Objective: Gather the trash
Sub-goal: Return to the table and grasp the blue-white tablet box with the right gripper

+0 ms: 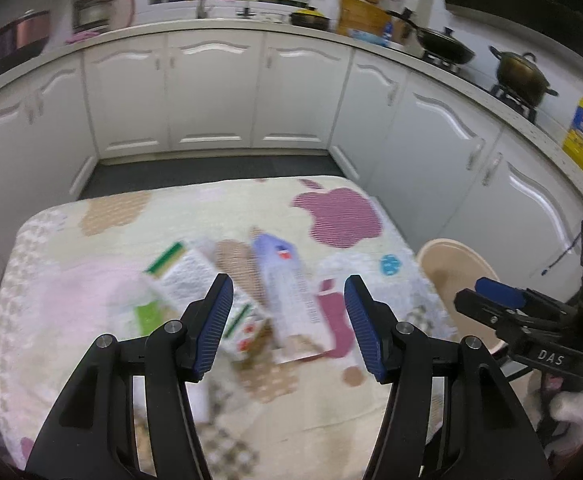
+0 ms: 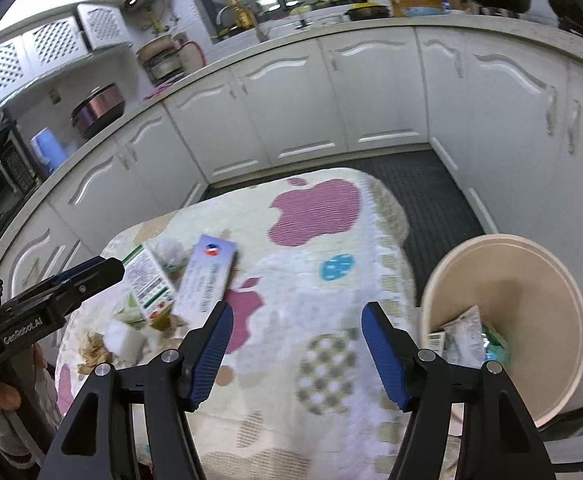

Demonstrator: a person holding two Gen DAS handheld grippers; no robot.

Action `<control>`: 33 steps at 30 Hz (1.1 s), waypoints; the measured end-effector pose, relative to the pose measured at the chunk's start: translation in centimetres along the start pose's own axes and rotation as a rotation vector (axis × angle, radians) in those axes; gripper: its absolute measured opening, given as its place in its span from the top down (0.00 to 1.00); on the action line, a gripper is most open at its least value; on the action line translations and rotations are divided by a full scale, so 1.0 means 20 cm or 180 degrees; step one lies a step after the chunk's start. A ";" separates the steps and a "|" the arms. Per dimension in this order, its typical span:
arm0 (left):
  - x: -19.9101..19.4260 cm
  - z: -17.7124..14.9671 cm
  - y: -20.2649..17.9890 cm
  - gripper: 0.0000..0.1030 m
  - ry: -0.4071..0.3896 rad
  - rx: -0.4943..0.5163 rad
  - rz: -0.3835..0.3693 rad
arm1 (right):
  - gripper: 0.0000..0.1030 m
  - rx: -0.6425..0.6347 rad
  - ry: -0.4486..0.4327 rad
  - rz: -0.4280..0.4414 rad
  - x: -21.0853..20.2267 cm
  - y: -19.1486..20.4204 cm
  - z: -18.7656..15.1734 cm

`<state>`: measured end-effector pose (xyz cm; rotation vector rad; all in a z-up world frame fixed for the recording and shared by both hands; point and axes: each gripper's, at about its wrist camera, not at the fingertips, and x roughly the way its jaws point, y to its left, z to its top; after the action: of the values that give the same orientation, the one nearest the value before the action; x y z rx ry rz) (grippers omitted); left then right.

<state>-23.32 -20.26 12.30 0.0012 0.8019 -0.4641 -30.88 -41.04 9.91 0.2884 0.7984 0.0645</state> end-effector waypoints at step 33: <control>0.22 -0.02 0.60 0.45 0.0513 -0.0814 -0.0397 | 0.33 -0.0126 0.0554 0.0451 0.58 0.40 0.12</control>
<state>-16.17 -11.16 6.90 -0.2528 1.0195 -0.4806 -20.69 -32.10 5.65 0.3045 0.9476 0.2409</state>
